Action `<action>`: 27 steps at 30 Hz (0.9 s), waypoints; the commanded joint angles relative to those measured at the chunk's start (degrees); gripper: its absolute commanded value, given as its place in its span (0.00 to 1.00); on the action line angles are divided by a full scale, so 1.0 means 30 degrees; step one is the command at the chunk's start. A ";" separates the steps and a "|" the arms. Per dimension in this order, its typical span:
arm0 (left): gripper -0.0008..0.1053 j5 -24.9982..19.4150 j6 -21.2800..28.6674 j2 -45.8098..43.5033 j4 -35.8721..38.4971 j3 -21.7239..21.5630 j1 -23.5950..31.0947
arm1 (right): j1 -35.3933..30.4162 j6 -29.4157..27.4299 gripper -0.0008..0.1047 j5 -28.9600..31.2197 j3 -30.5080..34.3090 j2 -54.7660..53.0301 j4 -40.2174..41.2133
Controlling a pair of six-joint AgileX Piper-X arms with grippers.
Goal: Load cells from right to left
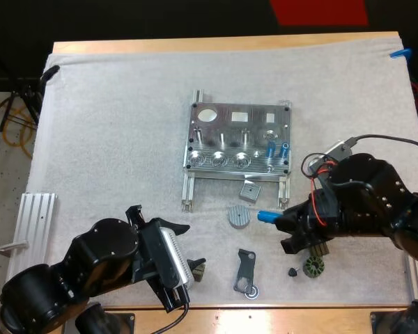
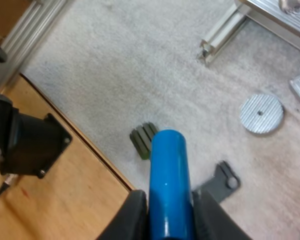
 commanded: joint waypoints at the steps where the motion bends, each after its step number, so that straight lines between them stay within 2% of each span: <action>1: 0.54 0.0245 -0.0202 -0.0111 -0.0020 -0.0058 -0.0097 | -0.0008 -0.0674 0.01 0.0353 -0.0524 0.0279 0.1070; 9: 0.54 0.1029 -0.0202 -0.0111 0.0016 -0.0058 -0.0097 | -0.0008 -0.3192 0.01 0.1544 -0.2520 0.2418 0.3102; 20: 0.54 0.0994 -0.0202 -0.0111 0.0275 -0.0058 -0.0097 | -0.0008 -0.6142 0.01 0.4159 -0.5639 0.5562 0.5453; 23: 0.54 0.0213 -0.0951 -0.0111 0.0528 -0.0058 -0.0097 | -0.0008 -0.6604 0.01 0.4566 -0.6104 0.5994 0.5455; 27: 0.54 -0.1934 -0.2656 -0.0111 0.0526 -0.0058 -0.0097 | -0.0008 -0.7078 0.01 0.5358 -0.6442 0.6299 0.5403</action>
